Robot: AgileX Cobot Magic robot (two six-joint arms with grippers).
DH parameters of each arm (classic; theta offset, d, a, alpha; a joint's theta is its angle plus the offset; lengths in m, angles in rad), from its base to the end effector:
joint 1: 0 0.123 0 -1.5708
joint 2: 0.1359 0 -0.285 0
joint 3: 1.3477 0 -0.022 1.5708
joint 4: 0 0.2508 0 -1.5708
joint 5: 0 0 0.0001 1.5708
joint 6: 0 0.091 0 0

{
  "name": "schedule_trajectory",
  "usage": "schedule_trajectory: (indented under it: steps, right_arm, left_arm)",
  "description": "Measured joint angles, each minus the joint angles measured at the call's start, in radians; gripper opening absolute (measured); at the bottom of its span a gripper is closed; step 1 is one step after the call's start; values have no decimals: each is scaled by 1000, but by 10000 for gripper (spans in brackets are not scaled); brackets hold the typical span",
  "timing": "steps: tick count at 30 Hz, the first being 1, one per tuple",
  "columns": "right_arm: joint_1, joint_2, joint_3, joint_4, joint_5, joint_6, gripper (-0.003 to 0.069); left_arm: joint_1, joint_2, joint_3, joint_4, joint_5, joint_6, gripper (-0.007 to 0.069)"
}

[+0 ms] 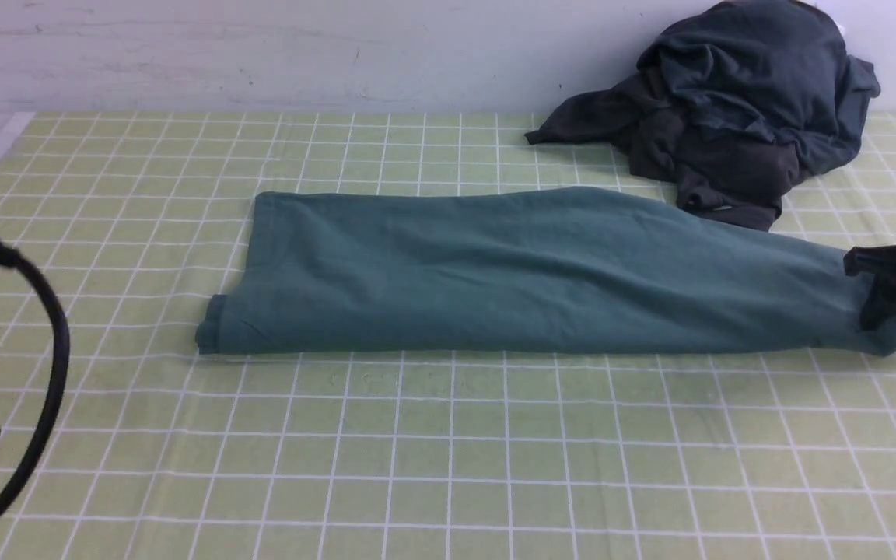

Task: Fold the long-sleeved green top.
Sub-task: Use the right arm to clamp the right edge of the fabric, then use the right arm to drag the right edge of the fabric to the left and folds it over the left edge

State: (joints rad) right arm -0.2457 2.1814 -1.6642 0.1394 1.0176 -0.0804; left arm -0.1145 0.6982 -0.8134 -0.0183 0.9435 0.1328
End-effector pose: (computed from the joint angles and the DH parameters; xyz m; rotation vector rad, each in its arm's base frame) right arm 0.4314 -0.0971 0.1580 0.3458 2.9765 0.1522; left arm 0.1159 -0.0147 0.3446 0.2803 2.2947 -0.0133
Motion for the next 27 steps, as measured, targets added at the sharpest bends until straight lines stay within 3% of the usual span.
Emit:
schedule_trajectory:
  steps: [3, 7, 10, 15, 20, 22, 23, 26, 27]
  right_arm:
    - [2, -27, -33, -61, 35, -12, 50]
    - [5, -91, -106, -234, 116, 55, 50]
    - [3, -153, -169, -295, 168, 121, 50]
    - [62, -268, -287, -149, 190, 99, 50]
    - [222, -294, -352, 28, 151, 75, 50]
    - [369, -277, -354, 118, 105, 65, 50]
    - [379, -272, -355, 123, 97, 63, 50]
    - [555, -199, -356, 186, -8, 43, 50]
    - [563, -199, -356, 188, -8, 43, 50]
  left_arm:
    - [0, -33, 30, 32, 42, -10, 90]
    - [0, -44, 102, 44, 50, -41, 90]
    - [0, -44, 191, 45, -38, -51, 90]
    - [0, -40, 337, 2, -263, -74, 90]
    - [0, -38, 353, -28, -299, -83, 90]
    - [0, -38, 353, -30, -320, -84, 90]
    - [0, -38, 353, -30, -320, -84, 90]
    - [0, -38, 353, -31, -326, -85, 90]
    - [0, -38, 353, -31, -326, -85, 90]
